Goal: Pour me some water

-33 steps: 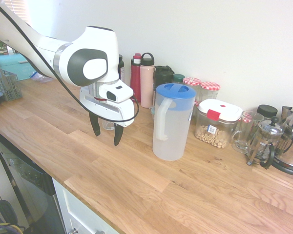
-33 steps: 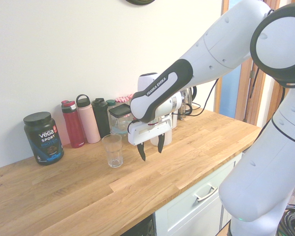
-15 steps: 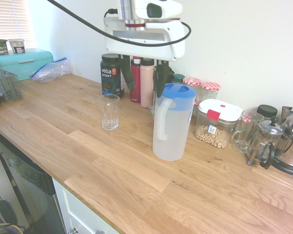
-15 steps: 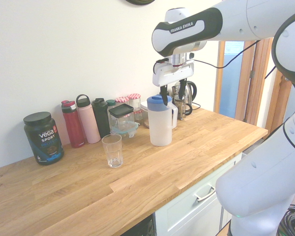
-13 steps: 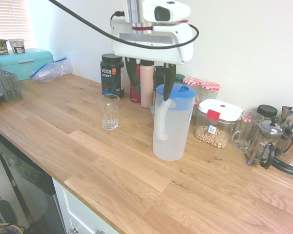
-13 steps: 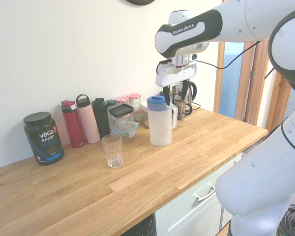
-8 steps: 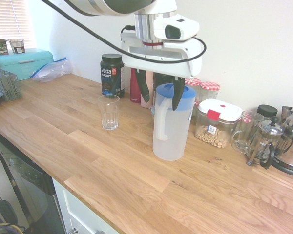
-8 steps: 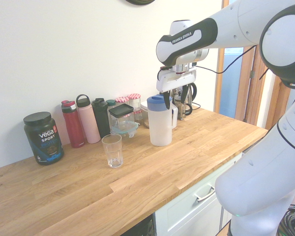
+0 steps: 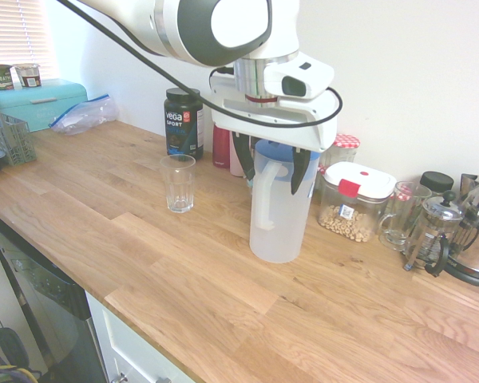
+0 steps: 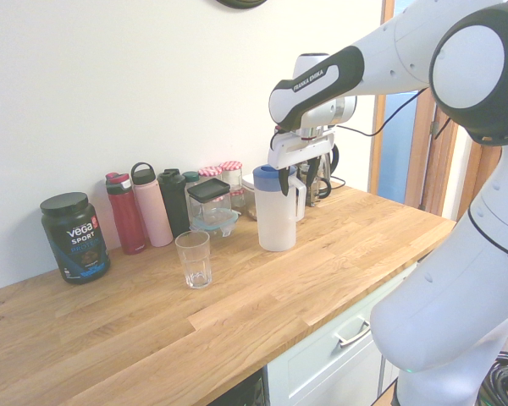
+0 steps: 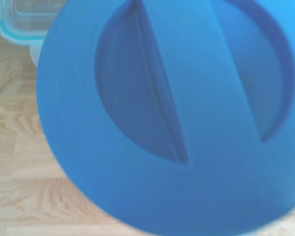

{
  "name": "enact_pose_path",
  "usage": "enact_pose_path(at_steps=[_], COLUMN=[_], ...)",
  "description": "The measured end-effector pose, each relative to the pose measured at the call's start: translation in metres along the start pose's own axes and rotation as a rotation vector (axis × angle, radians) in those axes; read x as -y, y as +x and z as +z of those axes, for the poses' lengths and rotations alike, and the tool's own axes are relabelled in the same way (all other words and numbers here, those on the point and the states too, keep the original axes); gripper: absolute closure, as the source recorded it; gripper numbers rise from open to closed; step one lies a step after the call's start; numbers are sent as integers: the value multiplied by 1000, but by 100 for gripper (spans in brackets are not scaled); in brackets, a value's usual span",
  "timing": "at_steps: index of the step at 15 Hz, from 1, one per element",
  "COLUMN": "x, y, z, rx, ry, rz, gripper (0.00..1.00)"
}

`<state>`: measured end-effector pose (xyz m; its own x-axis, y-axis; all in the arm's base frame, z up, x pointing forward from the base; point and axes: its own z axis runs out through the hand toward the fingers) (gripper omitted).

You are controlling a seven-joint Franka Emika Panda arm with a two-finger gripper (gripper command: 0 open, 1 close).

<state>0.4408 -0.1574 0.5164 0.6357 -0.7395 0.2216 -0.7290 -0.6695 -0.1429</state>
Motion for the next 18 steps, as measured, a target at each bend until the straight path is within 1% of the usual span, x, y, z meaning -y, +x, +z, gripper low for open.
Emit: enact_pose_path(at_steps=[8,18], x=[8,12], y=[-2,-6], z=[12,18], rx=[16,16], ry=[-4,-4], rz=[-42,-54], gripper=[100,100])
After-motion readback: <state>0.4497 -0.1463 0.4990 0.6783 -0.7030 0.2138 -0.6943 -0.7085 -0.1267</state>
